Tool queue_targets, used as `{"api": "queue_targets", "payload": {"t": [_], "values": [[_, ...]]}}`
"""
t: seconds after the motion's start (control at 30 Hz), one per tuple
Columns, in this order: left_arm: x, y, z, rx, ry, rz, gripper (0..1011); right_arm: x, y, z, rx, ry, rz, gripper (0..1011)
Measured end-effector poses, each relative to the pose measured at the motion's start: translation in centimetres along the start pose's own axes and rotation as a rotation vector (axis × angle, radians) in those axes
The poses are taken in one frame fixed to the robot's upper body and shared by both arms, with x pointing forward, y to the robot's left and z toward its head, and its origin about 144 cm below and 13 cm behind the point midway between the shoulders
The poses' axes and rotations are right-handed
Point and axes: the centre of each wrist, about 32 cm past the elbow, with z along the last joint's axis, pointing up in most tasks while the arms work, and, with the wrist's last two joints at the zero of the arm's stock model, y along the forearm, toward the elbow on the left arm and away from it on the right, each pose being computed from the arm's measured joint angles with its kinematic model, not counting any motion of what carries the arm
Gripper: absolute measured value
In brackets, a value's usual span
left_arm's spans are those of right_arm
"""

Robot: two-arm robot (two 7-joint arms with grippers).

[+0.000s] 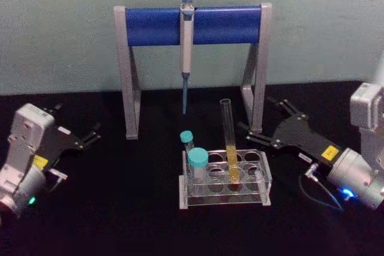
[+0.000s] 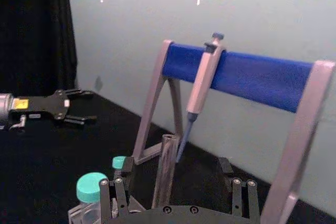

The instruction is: Pick up the test tube from the test tube rack, shake it, then place it back into the test tube rack.

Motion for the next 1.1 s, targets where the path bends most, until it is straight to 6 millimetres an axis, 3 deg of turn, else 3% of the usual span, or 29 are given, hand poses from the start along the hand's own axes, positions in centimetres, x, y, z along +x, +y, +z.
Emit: {"api": "queue_targets", "payload": {"t": [0.63, 1.1], "values": [[0.0, 0.0, 0.0, 0.0, 0.0, 0.0, 1001, 1.1, 4.0, 0.8, -0.126, 0.025, 0.075, 1000], [0.0, 0.0, 0.0, 0.0, 0.0, 0.0, 1001, 0.3, 5.5, 1.2, -0.187, 0.05, 0.04, 1000]]}}
